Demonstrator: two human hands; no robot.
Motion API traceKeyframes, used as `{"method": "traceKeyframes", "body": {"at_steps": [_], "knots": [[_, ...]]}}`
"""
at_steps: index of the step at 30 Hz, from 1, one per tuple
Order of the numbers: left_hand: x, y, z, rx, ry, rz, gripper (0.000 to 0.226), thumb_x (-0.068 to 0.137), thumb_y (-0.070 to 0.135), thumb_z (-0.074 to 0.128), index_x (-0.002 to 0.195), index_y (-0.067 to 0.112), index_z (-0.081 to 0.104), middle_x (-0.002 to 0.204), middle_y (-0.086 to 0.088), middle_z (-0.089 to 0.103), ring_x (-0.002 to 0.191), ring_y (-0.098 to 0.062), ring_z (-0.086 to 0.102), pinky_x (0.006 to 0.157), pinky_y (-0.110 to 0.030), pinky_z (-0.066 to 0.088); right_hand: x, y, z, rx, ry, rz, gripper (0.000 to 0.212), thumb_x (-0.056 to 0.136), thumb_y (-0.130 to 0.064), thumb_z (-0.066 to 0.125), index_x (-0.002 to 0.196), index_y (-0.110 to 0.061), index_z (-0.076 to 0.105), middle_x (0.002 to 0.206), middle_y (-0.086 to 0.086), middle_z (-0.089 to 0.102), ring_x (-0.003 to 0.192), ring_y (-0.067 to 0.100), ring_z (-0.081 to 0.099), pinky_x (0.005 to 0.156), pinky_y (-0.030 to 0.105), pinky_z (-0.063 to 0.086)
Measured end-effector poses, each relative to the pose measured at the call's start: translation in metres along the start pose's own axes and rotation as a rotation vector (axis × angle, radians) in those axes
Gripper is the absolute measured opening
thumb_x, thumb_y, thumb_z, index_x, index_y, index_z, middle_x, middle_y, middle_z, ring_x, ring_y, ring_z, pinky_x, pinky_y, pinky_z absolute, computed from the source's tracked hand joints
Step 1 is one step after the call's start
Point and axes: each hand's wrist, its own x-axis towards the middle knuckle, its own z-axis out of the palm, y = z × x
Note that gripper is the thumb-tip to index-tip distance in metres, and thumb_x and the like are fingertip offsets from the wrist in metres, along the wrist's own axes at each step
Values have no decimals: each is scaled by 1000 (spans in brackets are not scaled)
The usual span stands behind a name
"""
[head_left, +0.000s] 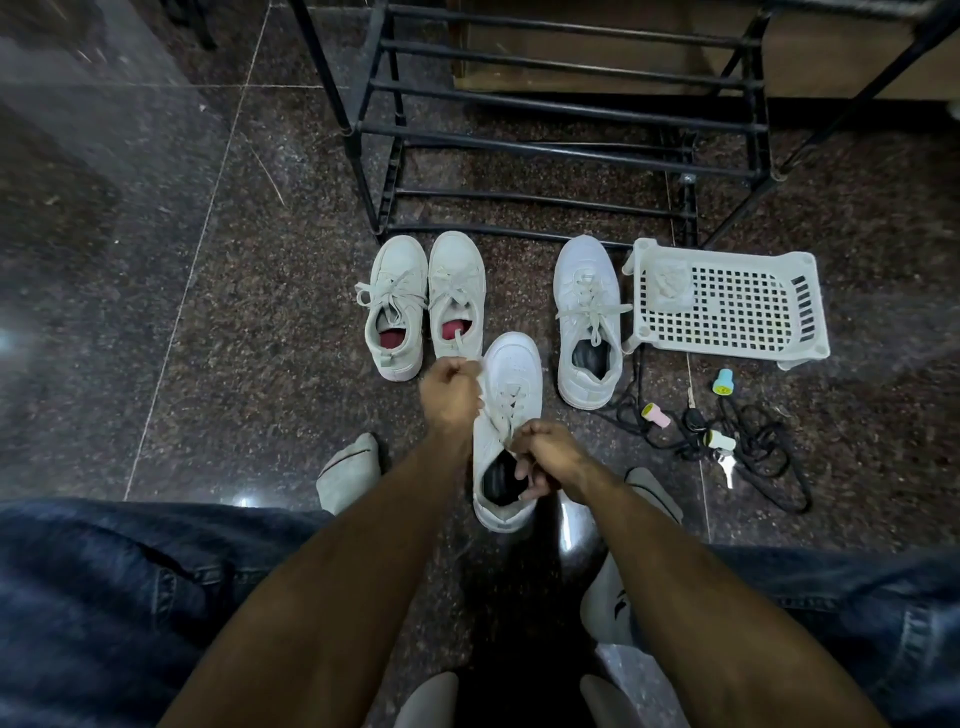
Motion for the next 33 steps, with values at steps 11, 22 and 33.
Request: {"method": "traceKeyframes", "body": {"at_steps": [11,22,33], "knots": [[-8,-53,-33,817,-212,62,30,77,7,70,104,16,64,120,-9,46,83,-19,60,77,-22,47,2,2,-12,10,-55,61,7,95,-5,51,96,-7,57,64,9,61,41,13,45,59,44,60],[-14,-65,-26,863,-402,125,17,82,10,68,89,25,69,96,-2,70,91,-18,64,74,-21,46,-5,3,-7,-358,-201,-12,3,85,-6,62,82,-5,63,57,17,60,36,23,49,53,43,56],[-12,-67,-17,917,-343,228,26,85,34,67,82,9,65,92,-9,59,83,-26,59,68,-30,44,-22,-87,-68,193,-141,-279,22,90,-7,63,67,-8,61,42,6,49,25,8,24,64,41,61]]}}
